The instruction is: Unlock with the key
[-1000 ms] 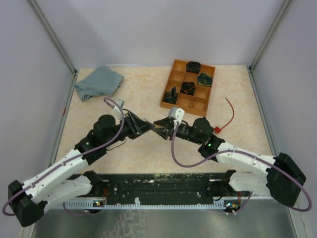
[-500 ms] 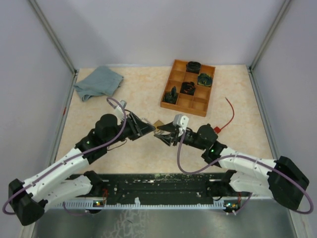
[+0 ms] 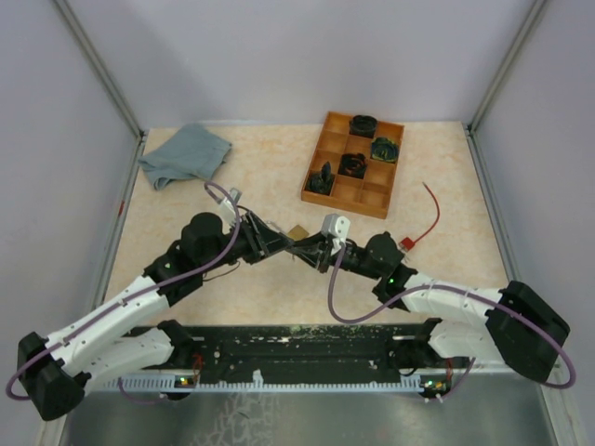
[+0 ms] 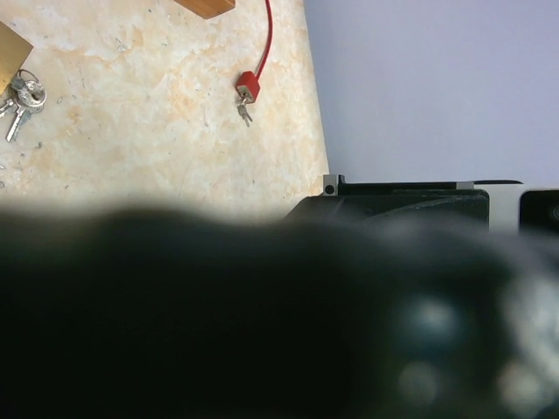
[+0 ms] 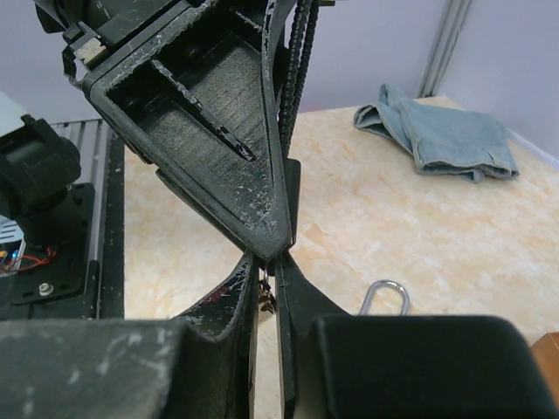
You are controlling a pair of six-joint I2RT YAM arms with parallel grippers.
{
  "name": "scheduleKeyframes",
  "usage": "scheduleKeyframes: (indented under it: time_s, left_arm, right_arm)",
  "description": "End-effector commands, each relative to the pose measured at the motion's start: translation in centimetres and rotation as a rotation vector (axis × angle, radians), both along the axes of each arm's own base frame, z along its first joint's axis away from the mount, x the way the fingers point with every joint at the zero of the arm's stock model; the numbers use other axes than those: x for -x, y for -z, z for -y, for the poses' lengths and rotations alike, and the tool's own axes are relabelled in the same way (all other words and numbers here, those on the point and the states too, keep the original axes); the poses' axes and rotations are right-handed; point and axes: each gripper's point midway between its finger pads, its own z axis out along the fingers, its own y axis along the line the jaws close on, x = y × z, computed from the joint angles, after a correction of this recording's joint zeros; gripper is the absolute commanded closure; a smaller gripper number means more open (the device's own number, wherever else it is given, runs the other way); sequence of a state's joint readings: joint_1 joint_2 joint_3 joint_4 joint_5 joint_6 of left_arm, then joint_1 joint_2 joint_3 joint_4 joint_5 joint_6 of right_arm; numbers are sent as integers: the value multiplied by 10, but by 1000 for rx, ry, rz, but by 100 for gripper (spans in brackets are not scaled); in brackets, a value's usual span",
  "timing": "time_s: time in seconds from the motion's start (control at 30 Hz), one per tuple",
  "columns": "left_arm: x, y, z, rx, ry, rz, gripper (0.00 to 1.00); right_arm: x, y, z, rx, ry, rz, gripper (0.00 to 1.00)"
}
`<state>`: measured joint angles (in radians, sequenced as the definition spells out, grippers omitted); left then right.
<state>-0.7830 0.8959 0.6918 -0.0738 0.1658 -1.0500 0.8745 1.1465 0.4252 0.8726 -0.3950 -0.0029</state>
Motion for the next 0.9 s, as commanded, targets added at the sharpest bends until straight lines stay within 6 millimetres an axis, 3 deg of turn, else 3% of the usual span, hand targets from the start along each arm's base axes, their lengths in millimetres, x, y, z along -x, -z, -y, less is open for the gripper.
scheduleKeyframes:
  time_s: [0.0,0.53,0.73,0.87]
  left_arm:
    - [-1,-25,3,62,19,51,100]
    - [5,-35,7,82,100,56,100]
    - [6,-35,5,110,123,44,100]
    - [3,-26,2,128,154,-2,100]
  right_arm:
    - [6,-23,0,-59,-20,44,93]
    - [7,-14,11,-13,16,-6,86]
    - [2,-16,16,-36,62,-39,73]
    - [-7,-16,23,-47,142,-57,70]
